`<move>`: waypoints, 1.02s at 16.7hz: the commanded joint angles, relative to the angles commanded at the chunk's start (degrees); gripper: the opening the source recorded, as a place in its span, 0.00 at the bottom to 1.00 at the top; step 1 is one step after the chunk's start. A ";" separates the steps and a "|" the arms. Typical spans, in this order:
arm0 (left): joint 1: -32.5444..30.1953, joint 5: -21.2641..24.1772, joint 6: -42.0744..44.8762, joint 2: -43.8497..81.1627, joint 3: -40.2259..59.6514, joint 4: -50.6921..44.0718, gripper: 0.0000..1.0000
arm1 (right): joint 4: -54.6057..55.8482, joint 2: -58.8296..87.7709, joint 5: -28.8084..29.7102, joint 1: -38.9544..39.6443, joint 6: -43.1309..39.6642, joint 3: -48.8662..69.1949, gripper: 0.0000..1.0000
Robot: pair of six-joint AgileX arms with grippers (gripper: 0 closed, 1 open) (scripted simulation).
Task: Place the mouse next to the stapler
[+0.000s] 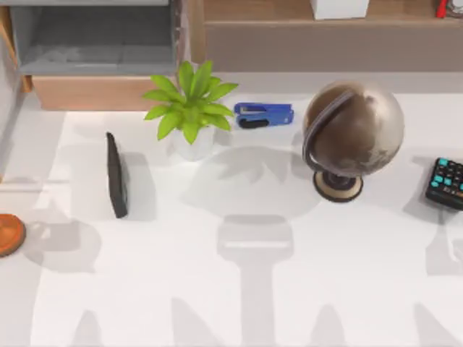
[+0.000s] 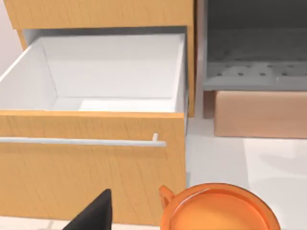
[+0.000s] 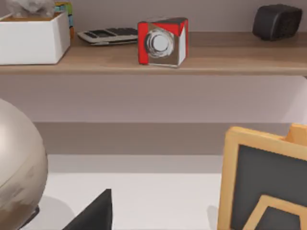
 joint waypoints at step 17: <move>12.89 1.54 9.00 102.05 96.45 -52.39 1.00 | 0.00 0.00 0.00 0.00 0.00 0.00 1.00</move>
